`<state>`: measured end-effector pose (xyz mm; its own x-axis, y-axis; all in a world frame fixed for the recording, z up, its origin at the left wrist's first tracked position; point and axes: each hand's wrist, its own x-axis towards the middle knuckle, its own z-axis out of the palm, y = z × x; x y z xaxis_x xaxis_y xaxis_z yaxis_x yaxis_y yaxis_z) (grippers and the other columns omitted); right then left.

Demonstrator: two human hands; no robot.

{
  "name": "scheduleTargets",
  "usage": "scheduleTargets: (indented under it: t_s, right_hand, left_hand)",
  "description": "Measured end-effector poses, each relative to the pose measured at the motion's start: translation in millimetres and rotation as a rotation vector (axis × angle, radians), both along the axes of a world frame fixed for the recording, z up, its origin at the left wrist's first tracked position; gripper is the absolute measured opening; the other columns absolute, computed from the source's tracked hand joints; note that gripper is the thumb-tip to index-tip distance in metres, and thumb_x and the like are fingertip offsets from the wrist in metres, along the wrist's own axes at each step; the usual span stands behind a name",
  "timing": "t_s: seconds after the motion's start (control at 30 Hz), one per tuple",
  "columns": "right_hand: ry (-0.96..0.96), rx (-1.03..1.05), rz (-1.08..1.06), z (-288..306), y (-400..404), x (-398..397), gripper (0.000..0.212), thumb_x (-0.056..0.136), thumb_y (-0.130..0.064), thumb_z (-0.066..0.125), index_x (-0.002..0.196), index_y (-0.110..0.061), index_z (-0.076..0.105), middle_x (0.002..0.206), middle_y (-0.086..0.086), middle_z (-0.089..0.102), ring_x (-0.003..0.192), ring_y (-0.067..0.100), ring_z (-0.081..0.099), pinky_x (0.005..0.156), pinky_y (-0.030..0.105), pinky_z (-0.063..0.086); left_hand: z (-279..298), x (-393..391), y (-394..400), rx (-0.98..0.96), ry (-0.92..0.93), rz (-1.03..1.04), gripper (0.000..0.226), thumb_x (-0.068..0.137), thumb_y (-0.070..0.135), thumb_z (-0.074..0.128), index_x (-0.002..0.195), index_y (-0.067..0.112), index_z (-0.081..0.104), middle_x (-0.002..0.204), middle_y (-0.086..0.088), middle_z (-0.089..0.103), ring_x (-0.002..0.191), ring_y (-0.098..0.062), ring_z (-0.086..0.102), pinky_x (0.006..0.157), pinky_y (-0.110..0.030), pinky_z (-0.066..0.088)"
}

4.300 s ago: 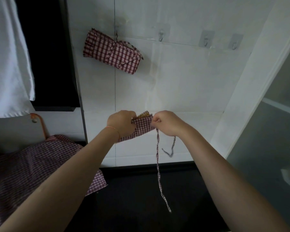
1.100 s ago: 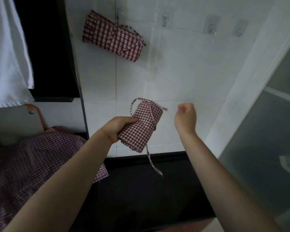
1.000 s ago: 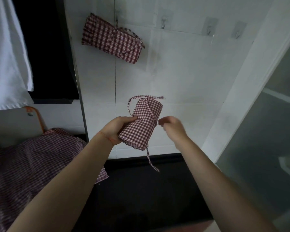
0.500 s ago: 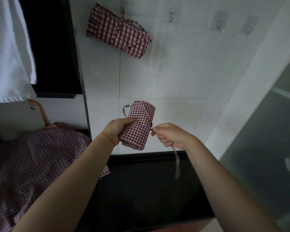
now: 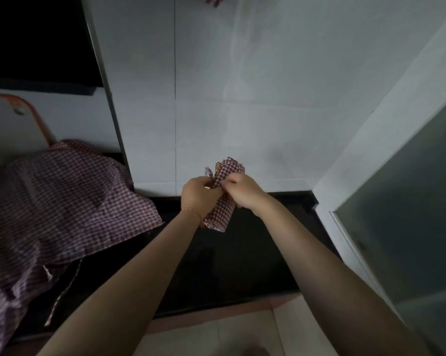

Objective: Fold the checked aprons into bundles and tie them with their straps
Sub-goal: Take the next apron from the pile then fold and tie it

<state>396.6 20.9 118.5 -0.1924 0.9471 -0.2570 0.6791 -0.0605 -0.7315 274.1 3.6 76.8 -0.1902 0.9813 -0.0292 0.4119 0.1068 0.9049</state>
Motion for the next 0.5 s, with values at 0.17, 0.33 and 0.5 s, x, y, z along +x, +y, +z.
scheduleTargets:
  t_s: [0.17, 0.33, 0.5]
  right_hand:
    - [0.102, -0.137, -0.123, -73.7, -7.4, 24.5, 0.028, 0.104, -0.029, 0.044, 0.105, -0.009, 0.063, 0.106, 0.012, 0.064, 0.099, 0.028, 0.063, 0.093, 0.049, 0.052]
    - [0.11, -0.301, -0.171, -141.3, -7.6, 66.6, 0.028, 0.102, -0.03, 0.047, 0.105, -0.008, 0.064, 0.107, 0.013, 0.065, 0.101, 0.029, 0.064, 0.095, 0.052, 0.052]
    - [0.074, -0.414, -0.114, -179.3, -1.4, 94.7, 0.019, 0.102, -0.028, 0.046, 0.101, -0.018, 0.063, 0.102, 0.005, 0.064, 0.095, 0.019, 0.063, 0.086, 0.037, 0.051]
  left_hand:
    - [-65.8, 22.1, -7.3, -0.138, -0.131, -0.012, 0.029, 0.09, 0.029, 0.067, 0.117, 0.021, 0.064, 0.101, 0.012, 0.065, 0.09, -0.003, 0.061, 0.068, -0.014, 0.042]
    - [-123.8, 60.9, -12.8, -0.271, -0.203, -0.012, 0.015, 0.094, 0.027, 0.063, 0.109, 0.029, 0.061, 0.1, 0.015, 0.063, 0.094, -0.002, 0.061, 0.075, -0.02, 0.049]
    - [-159.9, 86.0, -12.6, -0.375, -0.046, -0.051, 0.004, 0.095, 0.026, 0.062, 0.095, 0.03, 0.06, 0.098, 0.009, 0.063, 0.089, -0.007, 0.062, 0.075, -0.026, 0.053]
